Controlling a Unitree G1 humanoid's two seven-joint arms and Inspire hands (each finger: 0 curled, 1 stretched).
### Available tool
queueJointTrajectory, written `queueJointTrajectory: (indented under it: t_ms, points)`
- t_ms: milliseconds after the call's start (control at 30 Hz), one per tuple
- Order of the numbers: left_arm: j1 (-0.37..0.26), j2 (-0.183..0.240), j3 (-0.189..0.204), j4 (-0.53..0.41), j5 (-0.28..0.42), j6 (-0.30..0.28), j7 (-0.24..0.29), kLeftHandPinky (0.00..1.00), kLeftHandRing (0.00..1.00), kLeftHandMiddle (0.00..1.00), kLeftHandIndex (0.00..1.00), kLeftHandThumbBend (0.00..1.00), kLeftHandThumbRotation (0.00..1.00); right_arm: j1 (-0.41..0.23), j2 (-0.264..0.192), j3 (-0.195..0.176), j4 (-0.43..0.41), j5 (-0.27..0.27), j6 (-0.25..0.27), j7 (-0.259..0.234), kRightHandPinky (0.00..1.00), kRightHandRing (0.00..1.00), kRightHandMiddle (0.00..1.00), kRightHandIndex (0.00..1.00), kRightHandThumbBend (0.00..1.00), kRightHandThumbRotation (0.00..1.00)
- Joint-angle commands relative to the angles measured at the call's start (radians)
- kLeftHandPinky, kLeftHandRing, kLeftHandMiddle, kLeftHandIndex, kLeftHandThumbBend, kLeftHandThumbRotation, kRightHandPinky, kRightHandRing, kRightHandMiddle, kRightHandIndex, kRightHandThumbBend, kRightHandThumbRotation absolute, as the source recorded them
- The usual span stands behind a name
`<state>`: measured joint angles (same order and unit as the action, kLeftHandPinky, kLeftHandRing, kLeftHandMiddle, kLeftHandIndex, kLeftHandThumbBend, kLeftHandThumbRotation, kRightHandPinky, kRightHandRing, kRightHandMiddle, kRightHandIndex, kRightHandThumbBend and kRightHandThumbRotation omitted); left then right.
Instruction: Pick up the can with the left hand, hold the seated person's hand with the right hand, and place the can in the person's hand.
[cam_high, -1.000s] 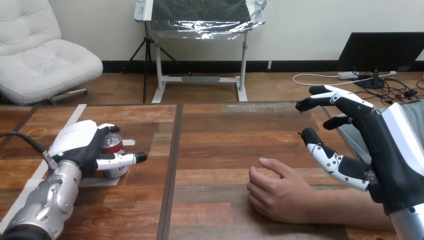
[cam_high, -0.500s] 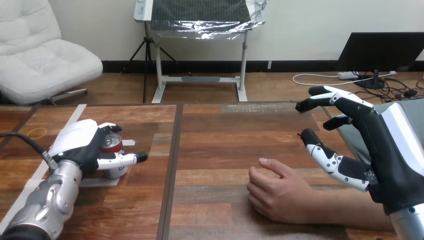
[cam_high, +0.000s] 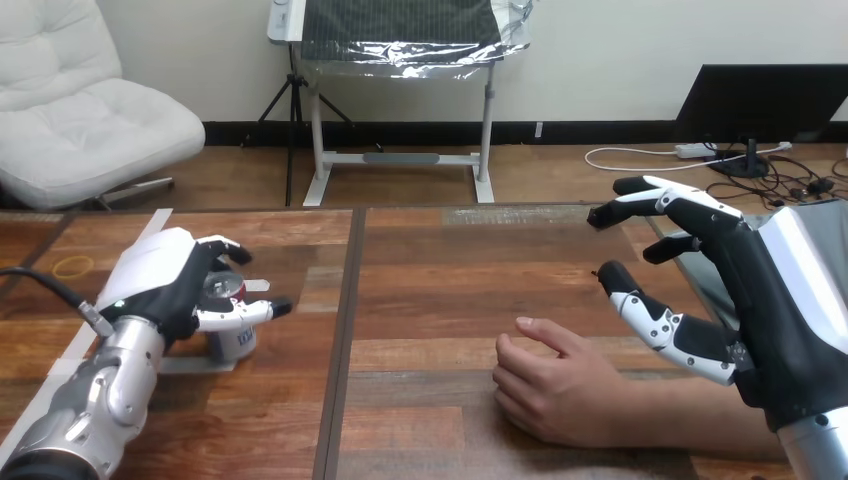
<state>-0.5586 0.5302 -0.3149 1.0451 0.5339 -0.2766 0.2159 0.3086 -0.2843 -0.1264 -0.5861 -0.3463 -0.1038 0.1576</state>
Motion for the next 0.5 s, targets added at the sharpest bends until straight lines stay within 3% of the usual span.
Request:
queueJointTrajectory:
  t_ms: [0, 467]
  points:
    - [-0.044, -0.003, 0.021, -0.002, -0.014, 0.001, 0.006, 0.49, 0.55, 0.6, 0.62, 0.74, 0.02, -0.062, -0.021, -0.022, -0.047, 0.017, 0.0, 0.004, 0.61, 0.81, 0.83, 0.65, 0.38, 0.0]
    - [-0.048, 0.004, 0.016, -0.018, -0.016, 0.025, -0.021, 0.48, 0.53, 0.57, 0.58, 0.73, 0.0, -0.067, -0.024, -0.023, -0.059, 0.01, 0.023, 0.018, 0.61, 0.81, 0.83, 0.65, 0.39, 0.0]
